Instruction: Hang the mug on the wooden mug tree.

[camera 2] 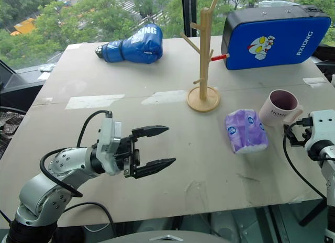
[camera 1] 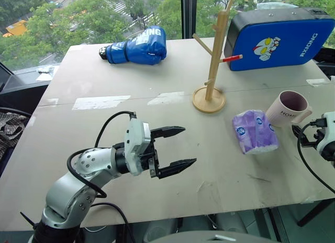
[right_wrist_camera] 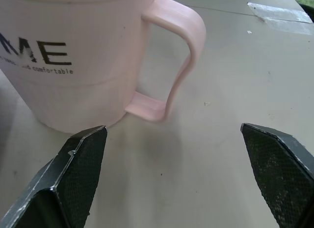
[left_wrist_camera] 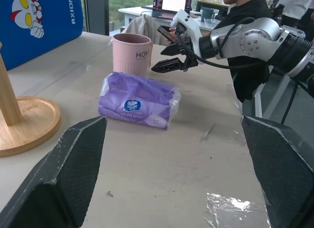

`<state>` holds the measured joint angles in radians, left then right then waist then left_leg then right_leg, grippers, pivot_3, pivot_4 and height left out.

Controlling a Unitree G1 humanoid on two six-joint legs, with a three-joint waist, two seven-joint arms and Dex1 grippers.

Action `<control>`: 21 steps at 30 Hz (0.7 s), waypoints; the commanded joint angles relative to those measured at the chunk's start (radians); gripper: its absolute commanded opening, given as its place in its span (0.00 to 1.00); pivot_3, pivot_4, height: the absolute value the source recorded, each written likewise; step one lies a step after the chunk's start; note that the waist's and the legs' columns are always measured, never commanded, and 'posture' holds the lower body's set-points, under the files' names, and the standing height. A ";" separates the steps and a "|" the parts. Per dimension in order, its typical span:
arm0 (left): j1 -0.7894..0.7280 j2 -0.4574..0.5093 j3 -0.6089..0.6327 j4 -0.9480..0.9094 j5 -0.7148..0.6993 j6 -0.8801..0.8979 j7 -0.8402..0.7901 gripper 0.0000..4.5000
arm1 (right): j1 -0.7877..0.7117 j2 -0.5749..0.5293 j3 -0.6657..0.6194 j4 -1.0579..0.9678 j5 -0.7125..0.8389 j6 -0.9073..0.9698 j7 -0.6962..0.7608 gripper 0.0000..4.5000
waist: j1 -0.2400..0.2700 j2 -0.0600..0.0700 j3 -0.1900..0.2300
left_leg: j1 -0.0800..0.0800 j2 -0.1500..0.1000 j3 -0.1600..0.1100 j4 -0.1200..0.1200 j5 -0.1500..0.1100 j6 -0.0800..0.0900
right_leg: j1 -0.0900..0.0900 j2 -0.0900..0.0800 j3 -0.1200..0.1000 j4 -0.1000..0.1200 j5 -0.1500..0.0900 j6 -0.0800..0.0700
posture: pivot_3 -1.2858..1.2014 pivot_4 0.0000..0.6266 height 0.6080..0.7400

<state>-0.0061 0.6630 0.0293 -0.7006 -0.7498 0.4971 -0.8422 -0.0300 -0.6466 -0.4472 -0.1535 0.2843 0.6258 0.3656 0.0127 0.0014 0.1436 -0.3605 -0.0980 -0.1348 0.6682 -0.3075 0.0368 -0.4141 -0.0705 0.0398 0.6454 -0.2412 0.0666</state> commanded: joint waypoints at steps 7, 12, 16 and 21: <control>-0.018 -0.003 -0.020 -0.085 -0.018 0.024 0.054 1.00 | -0.131 -0.006 -0.002 0.144 -0.037 -0.089 -0.041 0.98 | 0.000 0.000 0.000 | 0.000 0.000 0.000 0.000 0.000 0.000 | 0.000 0.000 0.000 0.000 0.000 0.000 | 0.52 0.24 1.00; -0.020 0.002 -0.018 -0.088 -0.023 0.028 0.065 1.00 | -0.200 0.004 0.039 0.259 -0.058 -0.140 -0.033 0.71 | -0.001 0.000 0.000 | 0.000 0.000 0.000 0.000 0.000 0.000 | 0.000 0.000 0.000 0.000 0.000 0.000 | 0.52 0.24 1.00; -0.002 0.005 0.007 -0.086 -0.029 0.023 0.072 1.00 | -0.250 0.016 0.073 0.319 -0.063 -0.183 -0.019 0.30 | -0.001 0.000 0.000 | 0.000 0.000 0.001 0.000 0.000 0.000 | 0.000 0.000 0.000 0.000 0.000 0.000 | 0.52 0.24 1.00; -0.005 -0.001 0.006 -0.083 -0.019 0.018 0.087 1.00 | -0.270 0.020 0.091 0.342 -0.065 -0.234 0.005 0.01 | 0.000 0.000 0.000 | 0.000 0.000 0.001 0.000 0.000 0.000 | 0.000 0.000 0.000 0.000 0.000 0.000 | 0.52 0.24 1.00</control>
<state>-0.0072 0.6623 0.0185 -0.7470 -0.7591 0.5292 -0.7604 -0.2945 -0.6170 -0.3562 0.1974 0.2203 0.4181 0.3627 0.0130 0.0013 0.1436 -0.3607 -0.0980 -0.1347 0.6683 -0.3074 0.0368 -0.4142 -0.0703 0.0397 0.6454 -0.2411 0.0666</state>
